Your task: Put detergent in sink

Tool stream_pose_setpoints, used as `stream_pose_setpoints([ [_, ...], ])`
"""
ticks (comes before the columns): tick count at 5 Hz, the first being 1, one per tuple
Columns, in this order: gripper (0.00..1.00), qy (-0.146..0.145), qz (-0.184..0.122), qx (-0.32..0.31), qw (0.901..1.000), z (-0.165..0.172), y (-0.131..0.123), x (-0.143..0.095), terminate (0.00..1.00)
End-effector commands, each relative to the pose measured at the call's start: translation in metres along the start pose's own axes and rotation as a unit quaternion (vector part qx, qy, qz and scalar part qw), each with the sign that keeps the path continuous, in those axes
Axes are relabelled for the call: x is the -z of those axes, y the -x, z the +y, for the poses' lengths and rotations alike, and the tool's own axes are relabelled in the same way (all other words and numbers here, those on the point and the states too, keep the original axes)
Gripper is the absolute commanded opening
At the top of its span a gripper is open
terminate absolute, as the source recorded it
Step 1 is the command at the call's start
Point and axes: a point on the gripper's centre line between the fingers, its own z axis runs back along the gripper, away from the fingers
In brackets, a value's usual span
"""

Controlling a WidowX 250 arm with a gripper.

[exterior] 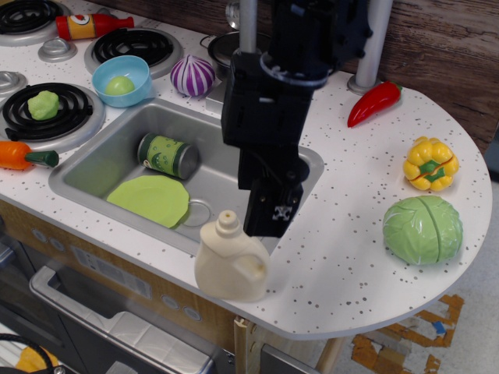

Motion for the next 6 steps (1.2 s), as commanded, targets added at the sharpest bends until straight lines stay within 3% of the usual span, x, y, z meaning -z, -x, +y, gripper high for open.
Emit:
stream_pose_setpoints([
  [1,1.0,0.014,-0.02,-0.02,0.9995,0.008,-0.006,0.002,0.0],
  [3,1.0,0.003,-0.003,-0.03,0.9995,0.002,-0.008,0.011,0.0],
  [5,1.0,0.036,-0.027,-0.049,0.9978,-0.003,-0.011,0.043,0.0],
  [6,0.0,0.032,-0.03,-0.052,0.9977,-0.001,-0.01,0.052,0.0],
])
